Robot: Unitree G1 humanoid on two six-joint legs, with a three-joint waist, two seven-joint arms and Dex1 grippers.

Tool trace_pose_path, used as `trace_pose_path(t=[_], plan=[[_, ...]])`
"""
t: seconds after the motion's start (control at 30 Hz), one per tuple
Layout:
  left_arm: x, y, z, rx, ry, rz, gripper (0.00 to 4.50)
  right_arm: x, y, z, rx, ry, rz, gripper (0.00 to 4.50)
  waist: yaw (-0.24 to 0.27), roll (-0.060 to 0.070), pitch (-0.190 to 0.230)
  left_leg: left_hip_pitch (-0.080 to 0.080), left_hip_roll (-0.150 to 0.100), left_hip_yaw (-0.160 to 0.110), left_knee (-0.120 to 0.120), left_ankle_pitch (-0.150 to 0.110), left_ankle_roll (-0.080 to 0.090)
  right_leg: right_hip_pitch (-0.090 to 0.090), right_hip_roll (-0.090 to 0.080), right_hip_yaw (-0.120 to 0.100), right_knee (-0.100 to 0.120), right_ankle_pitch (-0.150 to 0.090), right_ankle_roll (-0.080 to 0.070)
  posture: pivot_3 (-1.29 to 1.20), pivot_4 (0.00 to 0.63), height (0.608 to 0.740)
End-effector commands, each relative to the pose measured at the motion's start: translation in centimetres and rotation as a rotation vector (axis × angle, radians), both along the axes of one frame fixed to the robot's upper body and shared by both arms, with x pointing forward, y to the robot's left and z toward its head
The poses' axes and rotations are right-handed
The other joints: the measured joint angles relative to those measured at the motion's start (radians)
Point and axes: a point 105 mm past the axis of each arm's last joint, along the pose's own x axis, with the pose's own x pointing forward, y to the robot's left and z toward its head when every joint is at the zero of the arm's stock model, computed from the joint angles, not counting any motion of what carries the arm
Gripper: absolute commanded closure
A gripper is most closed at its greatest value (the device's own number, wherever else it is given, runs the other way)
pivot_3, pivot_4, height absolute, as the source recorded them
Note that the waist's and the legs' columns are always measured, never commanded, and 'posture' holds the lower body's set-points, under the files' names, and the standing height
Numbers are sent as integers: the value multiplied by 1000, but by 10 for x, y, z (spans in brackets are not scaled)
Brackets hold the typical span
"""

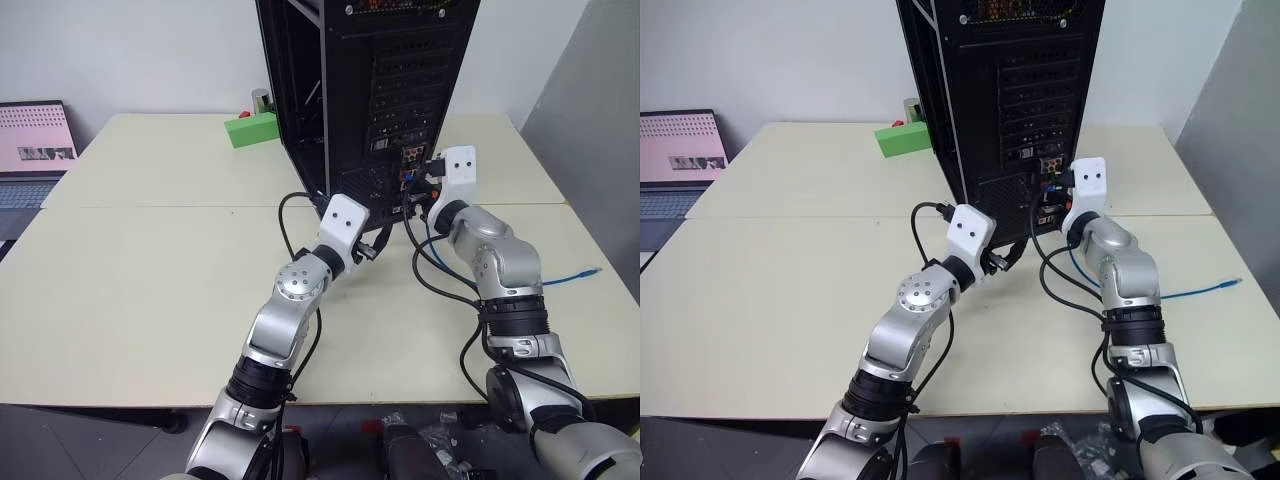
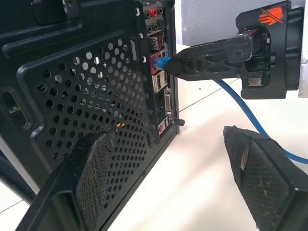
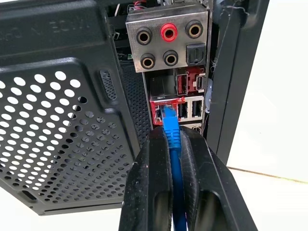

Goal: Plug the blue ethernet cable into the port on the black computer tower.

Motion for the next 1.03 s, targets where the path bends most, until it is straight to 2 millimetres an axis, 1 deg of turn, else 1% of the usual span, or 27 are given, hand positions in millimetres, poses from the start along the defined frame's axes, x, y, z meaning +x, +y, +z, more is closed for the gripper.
trace_pose_path(t=[0.03, 0.23, 0.27, 0.3, 0.33, 0.37, 0.4, 0.47, 0.5, 0.53, 0.57, 0.63, 0.77, 0.87, 0.97, 1.03], plan=[[-5, -1, 14, -27, -48, -9, 649, -4, -3, 24, -18, -95, 19, 3799, 0, 0, 0, 0, 0, 0, 0, 0, 0, 0, 0, 0, 0, 0, 0, 0, 150, 740], [-6, 0, 16, -16, -59, -16, 649, -13, -17, 19, -75, -99, 52, 2485, 9, 0, 0, -1, 0, 0, 0, 0, 0, 0, 0, 0, -2, 0, 0, 0, 150, 740], [-6, 1, 17, -12, -62, -17, 649, -18, -17, 19, -77, -100, 87, 2326, 10, 0, 0, -1, 0, 0, 0, 0, 0, 0, 0, 0, -2, 0, 0, 0, 150, 740], [-7, 4, 16, -9, -55, -24, 649, -25, -16, 21, -81, -106, 133, 2041, 11, 0, 0, -1, 0, 0, 0, 0, 0, 0, -1, 0, -2, 0, 0, 0, 150, 740], [-8, 7, 15, -1, -46, -32, 649, -33, -17, 22, -93, -118, 177, 1919, 11, 0, 0, -1, -1, 0, 0, 0, 0, 0, -1, 0, -2, 0, 0, 0, 150, 740], [-10, 10, 14, 5, -40, -38, 649, -39, -17, 23, -102, -126, 207, 1688, 12, 0, 0, -2, -1, 0, -1, 0, 0, 0, -1, -1, -2, 0, 0, 0, 150, 740], [-11, 14, 12, 21, -23, -44, 649, -44, -20, 24, -105, -130, 231, 1440, 11, 0, 0, -2, -1, 0, 0, 0, 0, 0, -1, -1, -2, 0, 0, 0, 150, 740], [-15, 24, 8, 56, 1, -54, 649, -52, -27, 26, -104, -142, 250, 1133, 7, 0, 0, -1, 0, 0, -1, 0, 0, 0, -1, 0, -2, 0, 0, 0, 150, 740], [-17, 30, 7, 74, 4, -59, 649, -55, -31, 26, -111, -146, 266, 776, 6, 0, 0, -1, 0, 0, 0, 0, 0, 0, 0, 0, -1, 0, 0, 0, 150, 740], [-19, 36, 7, 79, 11, -65, 649, -60, -34, 26, -124, -153, 290, 606, 6, 0, 0, -1, 0, 0, -1, 0, 0, 0, 0, -1, -1, 0, 0, 0, 150, 740], [-22, 44, 8, 83, 22, -73, 649, -68, -35, 26, -128, -162, 343, 488, 6, 0, 0, -1, 0, 0, -1, 0, 0, 0, 0, -1, -1, 0, 0, 0, 150, 740], [-29, 57, 11, 93, 41, -113, 649, -84, -38, 27, -121, -180, 425, 54, 9, 0, 0, -1, 0, -1, -1, 0, 0, 0, 0, -1, -2, 0, 0, 0, 150, 740], [-38, 81, 21, 107, 70, -166, 649, -94, -52, 31, -120, -206, 432, 54, 8, 0, 0, -1, 0, 0, 0, 0, 0, 0, 0, -1, -2, 0, 0, 0, 150, 740], [-40, 96, 23, 150, 75, -180, 649, -100, -53, 37, -108, -210, 479, 54, 8, 0, 0, -1, 0, 0, 0, 0, 0, 1, 0, -1, -2, 0, 0, 0, 150, 740], [-44, 106, 26, 186, 79, -212, 649, -101, -53, 40, -111, -214, 500, 54, 8, -1, 0, -1, 0, 0, 0, 0, 0, 1, 0, -1, -2, 0, 0, 0, 150, 740], [-47, 113, 29, 191, 85, -241, 649, -99, -56, 41, -125, -214, 494, 54, 8, -1, 1, -1, 0, 0, 0, 0, 0, 1, 0, -1, -2, 0, 0, 0, 150, 740]])
